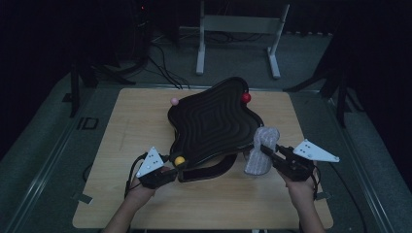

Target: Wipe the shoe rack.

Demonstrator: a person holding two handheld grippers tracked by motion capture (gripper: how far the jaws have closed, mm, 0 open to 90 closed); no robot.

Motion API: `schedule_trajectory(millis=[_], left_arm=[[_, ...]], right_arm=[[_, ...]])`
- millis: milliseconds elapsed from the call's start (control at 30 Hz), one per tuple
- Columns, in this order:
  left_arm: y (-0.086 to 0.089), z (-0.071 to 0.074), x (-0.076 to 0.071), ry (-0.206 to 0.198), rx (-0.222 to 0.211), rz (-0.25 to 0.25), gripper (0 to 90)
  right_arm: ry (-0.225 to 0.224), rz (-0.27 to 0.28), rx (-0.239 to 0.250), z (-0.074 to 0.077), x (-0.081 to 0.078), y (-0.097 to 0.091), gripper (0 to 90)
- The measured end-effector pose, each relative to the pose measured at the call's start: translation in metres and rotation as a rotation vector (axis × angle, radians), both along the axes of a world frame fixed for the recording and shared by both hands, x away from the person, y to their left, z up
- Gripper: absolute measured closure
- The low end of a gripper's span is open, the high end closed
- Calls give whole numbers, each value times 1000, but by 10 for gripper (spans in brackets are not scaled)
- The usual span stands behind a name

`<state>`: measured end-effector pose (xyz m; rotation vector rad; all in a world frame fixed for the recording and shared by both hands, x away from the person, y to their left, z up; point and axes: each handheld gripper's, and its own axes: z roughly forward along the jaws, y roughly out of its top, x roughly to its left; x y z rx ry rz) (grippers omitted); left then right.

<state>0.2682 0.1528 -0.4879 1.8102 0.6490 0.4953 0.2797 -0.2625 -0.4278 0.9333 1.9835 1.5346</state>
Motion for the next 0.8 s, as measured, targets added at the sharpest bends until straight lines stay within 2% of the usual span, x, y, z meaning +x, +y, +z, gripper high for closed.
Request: schedule_trajectory(millis=[200, 300, 433, 633, 733, 800], left_arm=[[0, 0, 1, 2, 1, -10, 602], [0, 0, 1, 0, 3, -15, 602], [0, 0, 1, 1, 3, -16, 602], [0, 0, 1, 1, 2, -21, 602], [-1, 0, 1, 1, 3, -24, 602], [-1, 0, 1, 1, 4, -26, 602]], right_arm=[[-25, -4, -7, 14, -3, 0, 722], [-18, -11, -16, 6, -1, 3, 726], [17, 1, -8, -6, -2, 4, 726], [12, 18, -29, 0, -8, 8, 725], [16, 9, -27, -4, -6, 9, 726], [32, 25, -34, -10, -7, 12, 726]])
